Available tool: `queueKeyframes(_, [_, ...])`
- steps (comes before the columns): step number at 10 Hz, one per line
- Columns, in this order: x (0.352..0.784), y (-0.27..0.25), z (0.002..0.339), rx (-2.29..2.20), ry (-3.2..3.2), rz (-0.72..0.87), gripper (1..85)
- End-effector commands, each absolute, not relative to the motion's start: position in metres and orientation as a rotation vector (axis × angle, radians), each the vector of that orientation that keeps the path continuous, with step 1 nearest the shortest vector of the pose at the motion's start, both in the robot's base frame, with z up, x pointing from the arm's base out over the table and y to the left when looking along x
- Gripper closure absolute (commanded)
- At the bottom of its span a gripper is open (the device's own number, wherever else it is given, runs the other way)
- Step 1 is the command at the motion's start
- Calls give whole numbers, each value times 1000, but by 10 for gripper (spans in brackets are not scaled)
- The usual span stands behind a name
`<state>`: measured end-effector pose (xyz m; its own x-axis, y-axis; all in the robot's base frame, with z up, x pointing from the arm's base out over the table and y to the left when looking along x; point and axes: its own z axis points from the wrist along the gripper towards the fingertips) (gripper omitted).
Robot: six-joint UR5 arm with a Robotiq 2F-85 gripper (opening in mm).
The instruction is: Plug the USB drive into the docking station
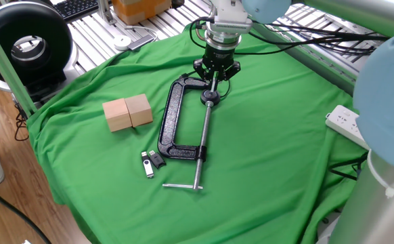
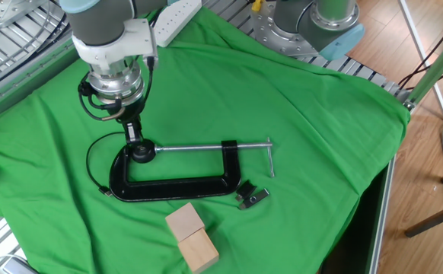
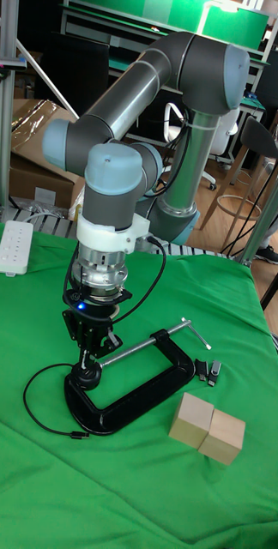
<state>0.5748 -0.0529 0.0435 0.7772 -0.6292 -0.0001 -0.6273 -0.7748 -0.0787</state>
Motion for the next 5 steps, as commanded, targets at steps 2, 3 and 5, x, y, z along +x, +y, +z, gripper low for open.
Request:
queueKeyframes(2, [577, -48, 46, -2900, 999, -40, 840])
queueKeyframes(3, [576, -51, 46, -2919, 985, -43, 840])
queueKeyframes(5, [571, -51, 46, -2937, 963, -22, 840])
